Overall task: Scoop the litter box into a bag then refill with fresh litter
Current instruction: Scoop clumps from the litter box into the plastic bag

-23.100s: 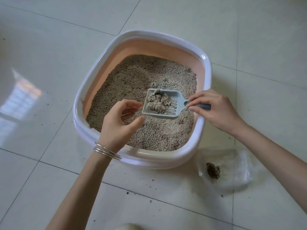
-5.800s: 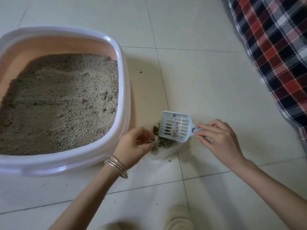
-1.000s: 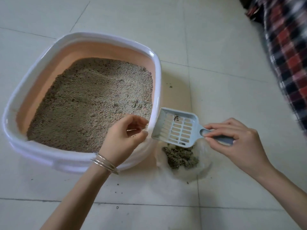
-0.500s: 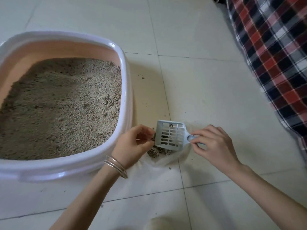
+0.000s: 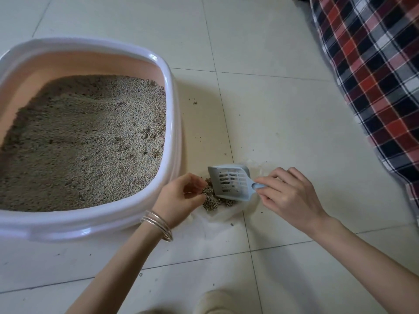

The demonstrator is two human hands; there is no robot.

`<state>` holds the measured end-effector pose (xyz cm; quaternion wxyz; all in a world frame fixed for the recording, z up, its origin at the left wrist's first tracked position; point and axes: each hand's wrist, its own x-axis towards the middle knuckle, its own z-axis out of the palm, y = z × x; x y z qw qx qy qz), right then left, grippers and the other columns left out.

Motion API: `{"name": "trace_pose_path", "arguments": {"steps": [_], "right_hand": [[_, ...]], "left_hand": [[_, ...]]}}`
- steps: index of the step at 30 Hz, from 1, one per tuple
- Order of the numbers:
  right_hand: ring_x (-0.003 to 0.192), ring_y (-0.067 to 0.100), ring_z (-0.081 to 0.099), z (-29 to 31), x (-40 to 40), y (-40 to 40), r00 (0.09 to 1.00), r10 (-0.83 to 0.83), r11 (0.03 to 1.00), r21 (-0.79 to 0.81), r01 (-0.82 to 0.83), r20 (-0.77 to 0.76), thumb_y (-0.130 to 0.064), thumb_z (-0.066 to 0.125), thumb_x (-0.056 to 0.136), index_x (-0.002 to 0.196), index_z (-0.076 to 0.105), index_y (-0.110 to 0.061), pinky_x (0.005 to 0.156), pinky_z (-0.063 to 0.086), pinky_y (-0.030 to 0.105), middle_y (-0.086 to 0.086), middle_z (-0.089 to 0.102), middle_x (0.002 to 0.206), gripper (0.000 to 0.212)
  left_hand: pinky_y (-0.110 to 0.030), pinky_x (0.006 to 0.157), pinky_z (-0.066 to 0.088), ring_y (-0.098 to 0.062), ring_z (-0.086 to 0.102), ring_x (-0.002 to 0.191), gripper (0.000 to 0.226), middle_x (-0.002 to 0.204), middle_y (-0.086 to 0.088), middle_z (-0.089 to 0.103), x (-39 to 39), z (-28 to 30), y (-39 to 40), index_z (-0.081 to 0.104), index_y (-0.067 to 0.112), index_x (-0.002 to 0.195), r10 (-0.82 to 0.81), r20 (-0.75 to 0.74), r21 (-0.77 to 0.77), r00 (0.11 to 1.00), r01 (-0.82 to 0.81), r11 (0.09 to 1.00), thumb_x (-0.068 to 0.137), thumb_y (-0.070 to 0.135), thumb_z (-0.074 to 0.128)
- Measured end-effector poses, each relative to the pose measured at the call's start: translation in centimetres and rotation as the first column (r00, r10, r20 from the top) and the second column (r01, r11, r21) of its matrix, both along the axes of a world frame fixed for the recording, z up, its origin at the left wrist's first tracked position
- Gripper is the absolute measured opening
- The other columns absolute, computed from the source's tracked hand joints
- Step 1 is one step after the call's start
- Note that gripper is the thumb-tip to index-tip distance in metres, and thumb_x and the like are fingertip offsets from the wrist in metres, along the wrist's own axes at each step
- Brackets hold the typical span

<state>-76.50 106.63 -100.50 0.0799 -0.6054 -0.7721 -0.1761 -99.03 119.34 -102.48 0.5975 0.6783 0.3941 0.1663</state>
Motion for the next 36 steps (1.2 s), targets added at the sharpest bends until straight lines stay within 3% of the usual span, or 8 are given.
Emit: {"name": "trace_pose_path", "arguments": {"steps": [5, 10, 17, 20, 25, 28, 31, 36], "right_hand": [[0.072, 0.018, 0.056, 1.6, 0.5, 0.6, 0.991, -0.047, 0.997, 0.057, 0.054, -0.128, -0.008, 0.066, 0.075, 0.063, 0.067, -0.016, 0.061, 0.037, 0.028, -0.006, 0.072, 0.089, 0.014], [0.069, 0.018, 0.056, 4.6, 0.6, 2.8, 0.925, -0.121, 0.978, 0.115, 0.173, -0.36, -0.012, 0.07, 0.075, 0.067, 0.073, -0.013, 0.061, 0.049, 0.035, -0.005, 0.072, 0.086, 0.008], [0.072, 0.017, 0.056, 7.5, -2.3, 10.6, 0.895, 0.02, 0.989, 0.142, 0.048, -0.445, -0.014, 0.071, 0.075, 0.073, 0.075, -0.014, 0.063, 0.051, 0.034, -0.003, 0.072, 0.086, 0.004], [0.07, 0.02, 0.058, 8.1, -3.9, 15.5, 0.928, 0.072, 0.994, 0.102, -0.037, -0.365, -0.018, 0.067, 0.071, 0.07, 0.074, -0.016, 0.062, 0.049, 0.03, -0.005, 0.073, 0.084, 0.008], [0.07, 0.022, 0.06, 8.1, -6.3, 22.6, 0.976, 0.184, 0.978, -0.078, -0.194, -0.113, -0.025, 0.058, 0.065, 0.063, 0.071, -0.023, 0.065, 0.036, 0.024, -0.01, 0.072, 0.077, 0.014], [0.082, 0.023, 0.06, 8.6, -7.6, 26.2, 0.969, 0.242, 0.941, -0.259, -0.22, 0.054, -0.021, 0.067, 0.068, 0.071, 0.073, -0.022, 0.068, 0.032, 0.028, -0.006, 0.073, 0.083, 0.006], [0.098, 0.018, 0.055, 8.9, -9.0, 29.5, 0.932, 0.293, 0.883, -0.434, -0.178, 0.214, -0.026, 0.064, 0.075, 0.081, 0.072, -0.026, 0.074, 0.032, 0.028, -0.009, 0.07, 0.097, 0.01], [0.095, 0.016, 0.052, 8.5, -10.0, 33.0, 0.815, 0.424, 0.826, -0.538, -0.17, 0.394, -0.024, 0.058, 0.074, 0.079, 0.07, -0.024, 0.076, 0.039, 0.032, -0.011, 0.068, 0.094, 0.013]], "left_hand": [[-0.019, 0.081, 0.051, -0.014, 0.065, 0.086, 0.027, 0.091, -0.003, 0.068, -0.2, 1.1, -0.1, 0.059, 0.025, 0.08, -0.02, 0.042, 0.013, 0.999, 0.019, 1.0, 0.076, 0.0, 0.066], [-0.013, 0.078, 0.051, -0.007, 0.065, 0.082, 0.017, 0.088, 0.0, 0.068, -1.6, 3.3, 1.2, 0.061, 0.026, 0.082, 0.045, 0.127, 0.051, 0.991, -0.052, 0.997, 0.068, 0.019, 0.065], [-0.01, 0.075, 0.05, -0.003, 0.063, 0.081, 0.02, 0.086, 0.003, 0.066, -5.1, 5.2, 4.3, 0.062, 0.021, 0.085, 0.252, 0.209, 0.018, 0.945, -0.261, 0.965, 0.067, 0.012, 0.066], [-0.01, 0.074, 0.049, -0.003, 0.063, 0.08, 0.023, 0.087, 0.003, 0.065, -6.9, 4.7, 5.6, 0.062, 0.02, 0.086, 0.313, 0.156, 0.037, 0.937, -0.322, 0.946, 0.076, 0.0, 0.068], [-0.008, 0.074, 0.049, 0.004, 0.062, 0.076, 0.027, 0.087, 0.006, 0.066, -9.4, 3.7, 7.3, 0.061, 0.024, 0.085, 0.39, 0.087, 0.064, 0.916, -0.396, 0.916, 0.077, -0.001, 0.067], [-0.007, 0.074, 0.048, 0.005, 0.062, 0.074, 0.026, 0.086, 0.008, 0.065, -9.9, 3.4, 8.2, 0.061, 0.022, 0.087, 0.412, 0.067, 0.046, 0.909, -0.416, 0.908, 0.076, 0.0, 0.068], [-0.009, 0.075, 0.05, -0.004, 0.063, 0.081, 0.024, 0.088, 0.006, 0.065, -10.0, 3.0, 9.1, 0.062, 0.022, 0.088, 0.409, 0.041, 0.049, 0.911, -0.411, 0.91, 0.076, 0.001, 0.068], [-0.007, 0.073, 0.049, -0.006, 0.063, 0.082, 0.021, 0.089, 0.005, 0.066, -10.0, 2.8, 10.7, 0.063, 0.015, 0.093, 0.413, 0.026, 0.056, 0.91, -0.414, 0.908, 0.077, 0.003, 0.068]]}}
